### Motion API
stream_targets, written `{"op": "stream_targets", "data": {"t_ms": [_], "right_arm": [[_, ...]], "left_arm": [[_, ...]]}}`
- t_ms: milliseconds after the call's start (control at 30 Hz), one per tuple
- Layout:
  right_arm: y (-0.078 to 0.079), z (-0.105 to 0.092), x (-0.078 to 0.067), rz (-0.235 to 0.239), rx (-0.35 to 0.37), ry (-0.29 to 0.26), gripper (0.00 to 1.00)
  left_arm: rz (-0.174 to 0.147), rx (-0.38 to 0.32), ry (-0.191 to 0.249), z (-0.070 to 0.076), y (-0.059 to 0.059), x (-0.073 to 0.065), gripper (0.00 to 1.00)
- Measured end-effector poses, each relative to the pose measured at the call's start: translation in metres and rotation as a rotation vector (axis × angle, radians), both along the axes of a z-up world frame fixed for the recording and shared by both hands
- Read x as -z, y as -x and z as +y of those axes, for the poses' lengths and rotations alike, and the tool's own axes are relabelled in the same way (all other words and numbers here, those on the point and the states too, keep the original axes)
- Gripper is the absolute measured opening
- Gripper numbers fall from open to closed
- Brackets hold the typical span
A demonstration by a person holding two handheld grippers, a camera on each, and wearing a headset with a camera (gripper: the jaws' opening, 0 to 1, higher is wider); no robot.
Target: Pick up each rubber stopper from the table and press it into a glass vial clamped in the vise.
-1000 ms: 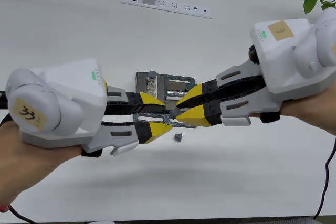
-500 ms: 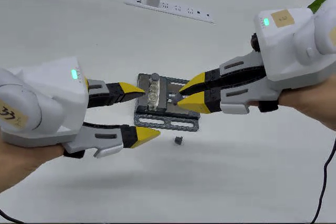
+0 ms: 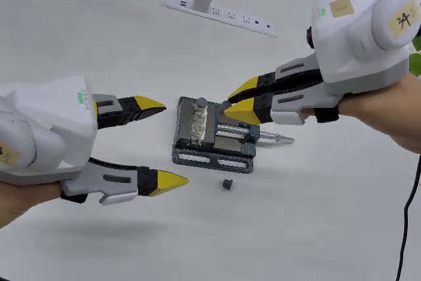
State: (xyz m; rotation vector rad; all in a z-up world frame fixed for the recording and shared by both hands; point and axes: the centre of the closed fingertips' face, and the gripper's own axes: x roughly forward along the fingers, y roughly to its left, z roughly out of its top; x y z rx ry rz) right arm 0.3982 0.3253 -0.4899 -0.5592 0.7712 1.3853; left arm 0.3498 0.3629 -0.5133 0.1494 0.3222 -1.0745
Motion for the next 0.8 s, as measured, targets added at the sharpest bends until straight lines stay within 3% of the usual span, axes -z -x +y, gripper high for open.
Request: {"op": "stream_targets", "data": {"t_ms": [367, 500, 800], "right_arm": [[-0.024, 0.009, 0.025, 0.005, 0.001, 0.093, 0.06], [-0.033, 0.011, 0.043, 0.015, 0.001, 0.136, 0.06], [-0.038, 0.012, 0.079, 0.016, -0.023, 0.239, 0.06]], "left_arm": [[-0.001, 0.009, 0.025, 0.005, -0.003, 0.007, 0.78], [0.004, 0.016, 0.035, 0.009, -0.003, 0.011, 0.82], [0.020, 0.013, 0.058, 0.012, -0.003, 0.017, 0.88]]}}
